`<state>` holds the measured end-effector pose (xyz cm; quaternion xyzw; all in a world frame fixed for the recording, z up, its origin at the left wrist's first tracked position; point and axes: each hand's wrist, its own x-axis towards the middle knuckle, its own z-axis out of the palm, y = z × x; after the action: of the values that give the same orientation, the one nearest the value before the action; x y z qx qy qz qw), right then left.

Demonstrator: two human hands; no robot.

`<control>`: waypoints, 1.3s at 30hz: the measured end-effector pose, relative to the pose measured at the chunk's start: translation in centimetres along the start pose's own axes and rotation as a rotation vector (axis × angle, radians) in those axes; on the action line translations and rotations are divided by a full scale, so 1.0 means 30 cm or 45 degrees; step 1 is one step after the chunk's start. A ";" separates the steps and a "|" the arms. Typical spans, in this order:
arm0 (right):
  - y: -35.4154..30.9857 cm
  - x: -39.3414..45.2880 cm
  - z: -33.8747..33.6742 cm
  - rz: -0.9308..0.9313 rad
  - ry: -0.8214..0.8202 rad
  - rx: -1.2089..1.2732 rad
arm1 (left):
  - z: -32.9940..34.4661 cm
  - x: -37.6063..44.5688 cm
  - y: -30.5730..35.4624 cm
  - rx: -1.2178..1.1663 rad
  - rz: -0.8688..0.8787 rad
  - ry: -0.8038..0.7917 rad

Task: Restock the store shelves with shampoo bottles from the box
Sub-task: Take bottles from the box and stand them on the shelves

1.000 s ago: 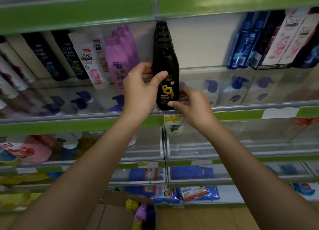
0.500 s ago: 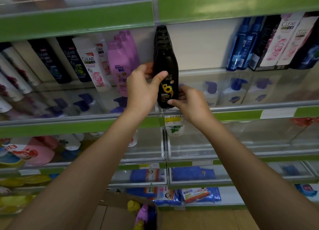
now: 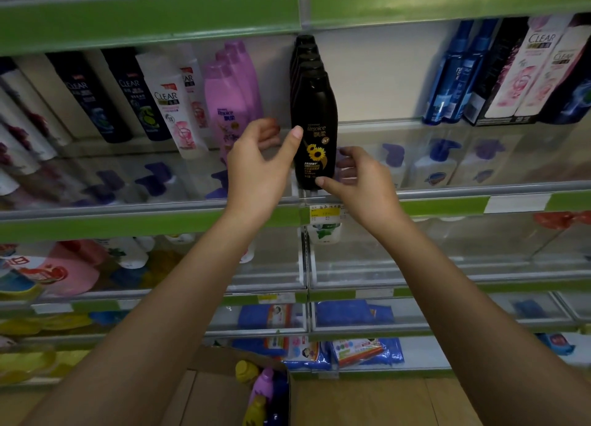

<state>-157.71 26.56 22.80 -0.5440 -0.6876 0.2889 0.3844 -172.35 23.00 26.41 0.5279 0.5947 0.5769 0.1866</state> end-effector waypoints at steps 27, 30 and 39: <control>-0.085 -0.814 0.773 0.389 0.016 0.304 | -0.747 -0.645 -0.678 -0.036 -0.591 -0.486; -0.037 -0.871 0.855 0.472 0.026 0.334 | -0.786 -0.710 -0.761 0.001 -0.660 -0.586; 0.211 -1.005 0.980 0.830 -0.013 0.250 | -0.720 -0.918 -1.038 0.150 -0.963 -0.726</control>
<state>-175.76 -0.56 -4.63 -0.6941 -0.4484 0.4641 0.3190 -192.89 -3.82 -6.04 0.4213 0.7019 0.2661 0.5090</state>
